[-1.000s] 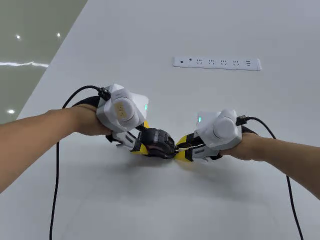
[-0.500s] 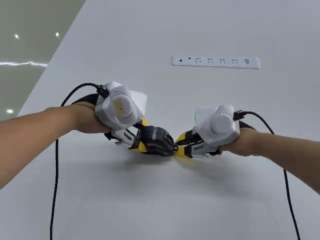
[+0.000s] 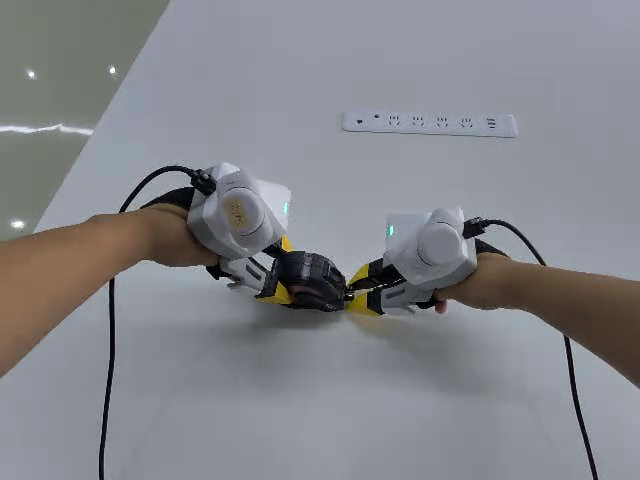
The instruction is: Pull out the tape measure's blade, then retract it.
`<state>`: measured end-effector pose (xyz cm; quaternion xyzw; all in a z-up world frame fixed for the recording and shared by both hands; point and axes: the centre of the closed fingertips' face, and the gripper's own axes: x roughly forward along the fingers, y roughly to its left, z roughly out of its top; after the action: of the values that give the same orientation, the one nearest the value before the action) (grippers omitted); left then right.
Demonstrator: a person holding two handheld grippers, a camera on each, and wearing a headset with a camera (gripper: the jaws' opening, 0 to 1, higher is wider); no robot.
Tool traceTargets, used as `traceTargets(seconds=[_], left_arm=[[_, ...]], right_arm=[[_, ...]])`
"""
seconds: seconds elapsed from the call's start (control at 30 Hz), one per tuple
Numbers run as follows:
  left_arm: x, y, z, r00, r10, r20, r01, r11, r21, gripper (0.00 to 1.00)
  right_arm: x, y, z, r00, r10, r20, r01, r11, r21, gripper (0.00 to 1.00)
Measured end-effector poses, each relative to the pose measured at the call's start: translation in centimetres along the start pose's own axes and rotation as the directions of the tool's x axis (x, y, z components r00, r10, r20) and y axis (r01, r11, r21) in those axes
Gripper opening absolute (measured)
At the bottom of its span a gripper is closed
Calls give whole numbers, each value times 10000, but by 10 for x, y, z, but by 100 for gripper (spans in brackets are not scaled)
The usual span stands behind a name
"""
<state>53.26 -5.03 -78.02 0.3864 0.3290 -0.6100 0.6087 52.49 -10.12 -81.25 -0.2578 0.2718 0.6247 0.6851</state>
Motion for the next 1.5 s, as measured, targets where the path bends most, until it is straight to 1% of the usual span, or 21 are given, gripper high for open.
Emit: traceTargets(seconds=[0.5,0.9,1.07,1.3,1.5], left_arm=[[-1,-1,-2,10000,27,-25,-27,10000,-88,26],[-1,2,-5,10000,74,-21,-74,9999,-133,26],[-1,2,-5,10000,63,-58,-63,10000,-68,26],[-1,2,-4,9999,80,-65,-80,9999,-103,26],[-2,2,-4,9999,85,-84,-86,9999,-138,26]], right_arm=[[-2,1,2,10000,-16,-8,16,10000,-65,12],[-3,-1,4,10000,-45,-34,45,9999,-121,12],[-3,0,5,10000,-56,-53,55,9998,-189,12],[-7,-1,1,9999,-65,-103,64,9999,-136,12],[-10,-1,2,10000,-66,-75,65,9999,-154,12]])
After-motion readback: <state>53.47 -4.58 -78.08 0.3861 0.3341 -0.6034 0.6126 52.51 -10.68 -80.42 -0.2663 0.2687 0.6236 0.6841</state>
